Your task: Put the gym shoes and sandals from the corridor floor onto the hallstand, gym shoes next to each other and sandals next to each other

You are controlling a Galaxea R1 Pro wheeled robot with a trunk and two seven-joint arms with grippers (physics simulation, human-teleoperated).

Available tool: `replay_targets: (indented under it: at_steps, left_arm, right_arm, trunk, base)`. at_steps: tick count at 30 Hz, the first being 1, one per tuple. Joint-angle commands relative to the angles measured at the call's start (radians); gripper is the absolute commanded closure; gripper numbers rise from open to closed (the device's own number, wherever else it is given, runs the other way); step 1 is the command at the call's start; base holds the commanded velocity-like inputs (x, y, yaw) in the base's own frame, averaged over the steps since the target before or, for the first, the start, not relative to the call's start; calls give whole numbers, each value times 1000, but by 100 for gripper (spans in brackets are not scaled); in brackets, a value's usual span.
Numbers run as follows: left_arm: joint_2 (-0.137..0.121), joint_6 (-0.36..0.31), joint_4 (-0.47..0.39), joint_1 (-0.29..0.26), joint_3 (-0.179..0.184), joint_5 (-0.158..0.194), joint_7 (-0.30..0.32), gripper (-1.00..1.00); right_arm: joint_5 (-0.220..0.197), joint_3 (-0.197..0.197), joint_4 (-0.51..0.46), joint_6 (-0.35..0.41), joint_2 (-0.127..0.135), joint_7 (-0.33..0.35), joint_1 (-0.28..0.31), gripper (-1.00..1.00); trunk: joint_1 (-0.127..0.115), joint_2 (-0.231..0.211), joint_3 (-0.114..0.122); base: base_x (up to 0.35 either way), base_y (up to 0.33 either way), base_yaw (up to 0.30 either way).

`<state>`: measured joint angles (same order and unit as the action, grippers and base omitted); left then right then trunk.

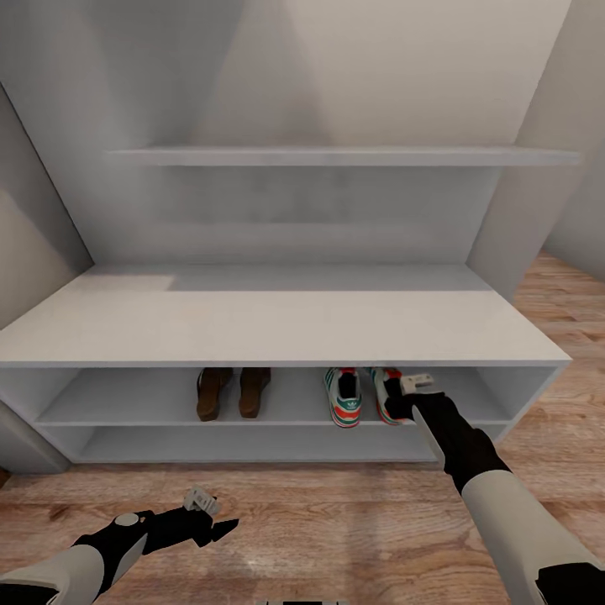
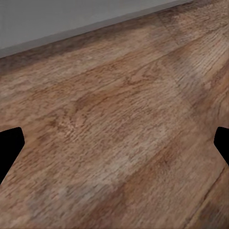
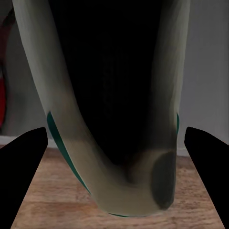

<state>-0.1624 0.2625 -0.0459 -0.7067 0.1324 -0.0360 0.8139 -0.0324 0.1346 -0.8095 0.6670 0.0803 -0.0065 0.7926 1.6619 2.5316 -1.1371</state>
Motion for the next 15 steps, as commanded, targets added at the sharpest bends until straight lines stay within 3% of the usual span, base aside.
replay_targets:
  at_steps: [1,15]
  left_arm:
    - [0,9,0,0,4,-4,-1,-100]
    - [0,9,0,0,5,-4,-1,-100]
  right_arm:
    - [-3,3,-2,5,1,-1,1,100]
    - [-3,3,-21,6,1,-1,2,100]
  trunk:
    - [0,0,-1]
    - [0,0,-1]
  base:
    - [0,0,0]
    - [0,0,0]
